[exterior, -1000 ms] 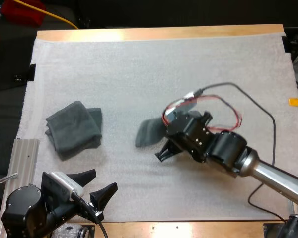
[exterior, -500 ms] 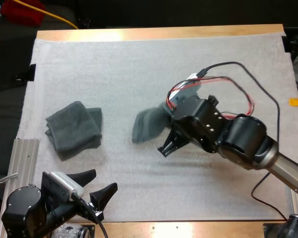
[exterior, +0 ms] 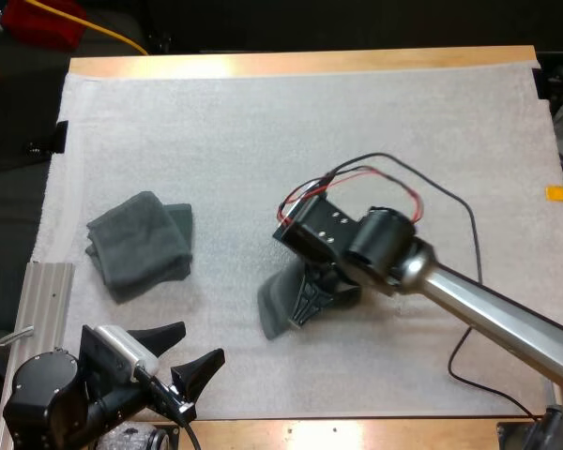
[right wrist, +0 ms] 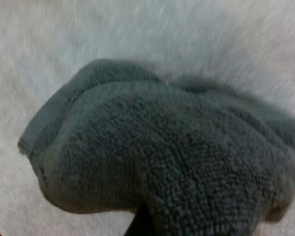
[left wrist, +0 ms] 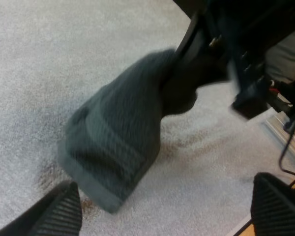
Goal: Pick towel from pile, fold and stack
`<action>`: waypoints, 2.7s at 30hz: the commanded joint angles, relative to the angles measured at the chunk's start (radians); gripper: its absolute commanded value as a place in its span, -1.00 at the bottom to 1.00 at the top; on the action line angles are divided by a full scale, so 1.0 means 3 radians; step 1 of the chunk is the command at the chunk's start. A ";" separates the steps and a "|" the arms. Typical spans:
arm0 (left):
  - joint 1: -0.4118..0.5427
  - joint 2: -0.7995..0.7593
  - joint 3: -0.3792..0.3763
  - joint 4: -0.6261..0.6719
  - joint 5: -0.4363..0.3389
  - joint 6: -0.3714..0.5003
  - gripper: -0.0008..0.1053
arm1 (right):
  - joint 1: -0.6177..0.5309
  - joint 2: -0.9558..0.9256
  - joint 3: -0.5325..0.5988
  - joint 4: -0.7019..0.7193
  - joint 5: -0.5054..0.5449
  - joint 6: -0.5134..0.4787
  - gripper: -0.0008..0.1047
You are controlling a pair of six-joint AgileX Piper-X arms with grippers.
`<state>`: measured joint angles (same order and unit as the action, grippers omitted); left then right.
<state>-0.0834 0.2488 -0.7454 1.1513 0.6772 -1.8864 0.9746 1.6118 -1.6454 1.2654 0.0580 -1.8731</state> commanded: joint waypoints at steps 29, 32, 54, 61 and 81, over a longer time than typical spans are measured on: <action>-0.0014 0.0001 -0.0028 -0.0010 0.0051 0.0021 0.32 | -0.0474 0.0148 -0.0053 -0.0415 0.0144 0.0427 0.73; -0.0014 0.0001 -0.0028 -0.0010 0.0051 0.0021 0.32 | -0.0474 -0.0028 -0.0053 -0.0404 0.0144 0.0426 0.73; -0.0014 0.0001 -0.0028 0.0265 0.0051 0.0011 0.32 | 0.0500 -0.0809 -0.0051 -0.0109 0.0183 0.0935 0.73; -0.0014 0.0001 -0.0028 0.0585 -0.0203 0.0021 0.32 | 0.0746 -0.0809 0.0094 -0.0105 0.0353 0.1026 0.73; -0.0014 0.0001 -0.0028 0.0755 -0.0570 0.0097 0.32 | 0.0803 -0.0777 0.0574 -0.0593 -0.0263 0.1155 0.73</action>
<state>-0.0834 0.2488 -0.7463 1.3826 0.5117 -1.8571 1.2133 1.3813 -1.4723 1.0913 -0.0013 -1.5295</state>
